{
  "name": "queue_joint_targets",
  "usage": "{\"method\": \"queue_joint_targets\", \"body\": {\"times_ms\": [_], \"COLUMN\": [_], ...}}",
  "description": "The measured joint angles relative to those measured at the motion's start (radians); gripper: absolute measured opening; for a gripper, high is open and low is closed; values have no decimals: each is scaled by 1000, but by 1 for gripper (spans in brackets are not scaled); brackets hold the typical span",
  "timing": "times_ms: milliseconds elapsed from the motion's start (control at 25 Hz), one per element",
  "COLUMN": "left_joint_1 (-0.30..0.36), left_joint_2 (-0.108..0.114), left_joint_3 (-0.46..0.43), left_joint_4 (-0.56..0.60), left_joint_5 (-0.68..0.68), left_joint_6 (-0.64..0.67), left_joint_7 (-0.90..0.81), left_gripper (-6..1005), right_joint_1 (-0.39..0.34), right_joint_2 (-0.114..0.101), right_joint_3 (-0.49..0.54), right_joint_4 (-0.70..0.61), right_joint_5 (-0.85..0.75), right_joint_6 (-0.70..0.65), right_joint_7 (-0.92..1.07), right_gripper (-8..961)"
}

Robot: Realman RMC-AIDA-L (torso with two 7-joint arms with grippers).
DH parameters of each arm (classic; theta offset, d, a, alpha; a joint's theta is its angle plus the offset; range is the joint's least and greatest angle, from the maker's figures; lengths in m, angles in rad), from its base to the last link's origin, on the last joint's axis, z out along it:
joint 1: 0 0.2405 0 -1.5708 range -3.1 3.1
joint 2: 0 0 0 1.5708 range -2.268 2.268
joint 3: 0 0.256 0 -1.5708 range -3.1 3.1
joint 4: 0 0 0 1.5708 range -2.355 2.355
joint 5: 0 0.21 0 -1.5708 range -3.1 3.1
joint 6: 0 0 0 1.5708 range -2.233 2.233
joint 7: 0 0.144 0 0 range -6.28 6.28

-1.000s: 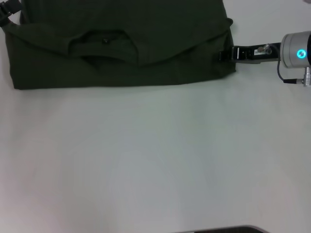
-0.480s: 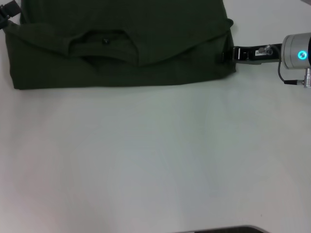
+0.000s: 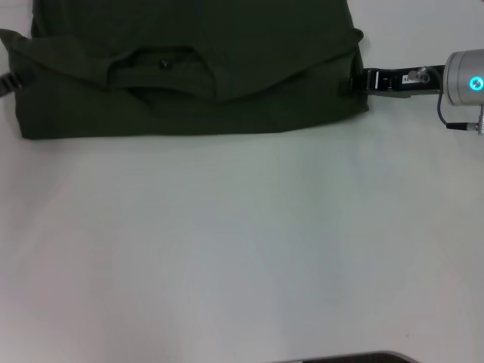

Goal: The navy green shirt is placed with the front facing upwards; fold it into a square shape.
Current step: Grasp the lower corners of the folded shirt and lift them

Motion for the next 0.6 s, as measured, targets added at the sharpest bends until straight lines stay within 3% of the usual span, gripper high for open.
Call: {"method": "queue_joint_targets", "body": {"times_ms": [320,600], "left_joint_1": [6,8], "left_joint_2": [-19,-22], "left_joint_3": [112,122], "left_joint_4": [-7,-8], "left_joint_5": [36,43], "left_joint_6": [-152,-206], "left_joint_7": [9,18], "left_gripper": [950,950], "right_joint_1": [0,-4], "right_joint_2": [0,0], "right_joint_3": [0,0], "right_joint_4": [-1,-1], "right_joint_5": [1,1], "right_joint_6": [-5,-14], "right_joint_7": [1,1], "right_gripper": [72,71]}}
